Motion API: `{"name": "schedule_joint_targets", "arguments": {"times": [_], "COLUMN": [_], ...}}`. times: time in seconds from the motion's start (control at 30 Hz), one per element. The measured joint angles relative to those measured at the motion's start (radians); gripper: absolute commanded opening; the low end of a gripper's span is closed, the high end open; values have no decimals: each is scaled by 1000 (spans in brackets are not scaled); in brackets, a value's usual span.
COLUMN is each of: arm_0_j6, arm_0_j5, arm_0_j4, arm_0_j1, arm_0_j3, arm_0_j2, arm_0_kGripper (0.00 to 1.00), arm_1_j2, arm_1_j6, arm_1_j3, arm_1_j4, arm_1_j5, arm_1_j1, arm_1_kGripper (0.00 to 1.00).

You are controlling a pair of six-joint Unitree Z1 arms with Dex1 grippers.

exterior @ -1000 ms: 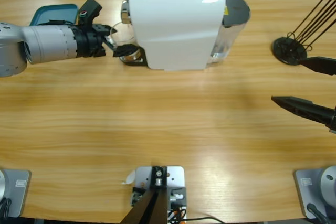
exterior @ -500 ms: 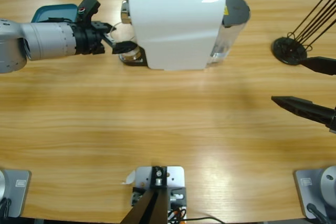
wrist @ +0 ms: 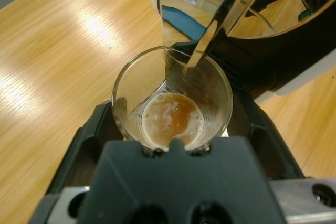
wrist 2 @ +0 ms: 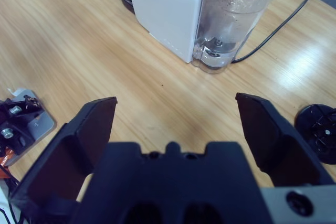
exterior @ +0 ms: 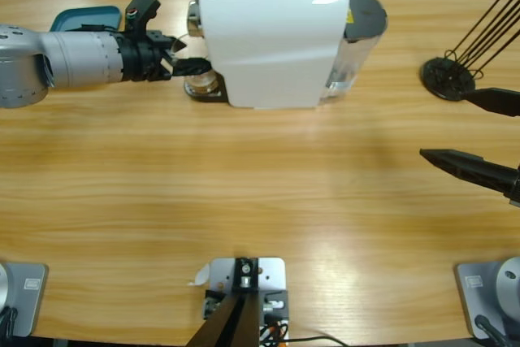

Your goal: Pour coffee

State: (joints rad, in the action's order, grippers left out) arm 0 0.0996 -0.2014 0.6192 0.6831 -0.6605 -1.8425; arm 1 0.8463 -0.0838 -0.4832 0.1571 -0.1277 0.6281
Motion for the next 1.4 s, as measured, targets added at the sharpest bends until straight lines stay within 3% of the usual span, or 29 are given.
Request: {"name": "schedule_joint_targets", "arguments": {"times": [0.23, 0.5, 0.97, 1.4], "arm_0_j6": [0, 0, -58, -86], "arm_0_j5": [14, 72, 115, 115], "arm_0_j4": [1, 1, 27, 218], "arm_0_j1": [-14, -74, -468, -628], "arm_0_j3": [9, 107, 174, 176], "arm_0_j2": [5, 93, 214, 70], "arm_0_kGripper": [480, 485, 485, 485], "arm_1_j2": [0, 0, 0, 0], "arm_1_j6": [0, 0, 0, 0], "arm_1_j3": [0, 0, 0, 0], "arm_1_j4": [0, 0, 0, 0], "arm_1_j5": [0, 0, 0, 0], "arm_1_j1": [0, 0, 0, 0], "arm_1_kGripper": [998, 996, 996, 996]}}
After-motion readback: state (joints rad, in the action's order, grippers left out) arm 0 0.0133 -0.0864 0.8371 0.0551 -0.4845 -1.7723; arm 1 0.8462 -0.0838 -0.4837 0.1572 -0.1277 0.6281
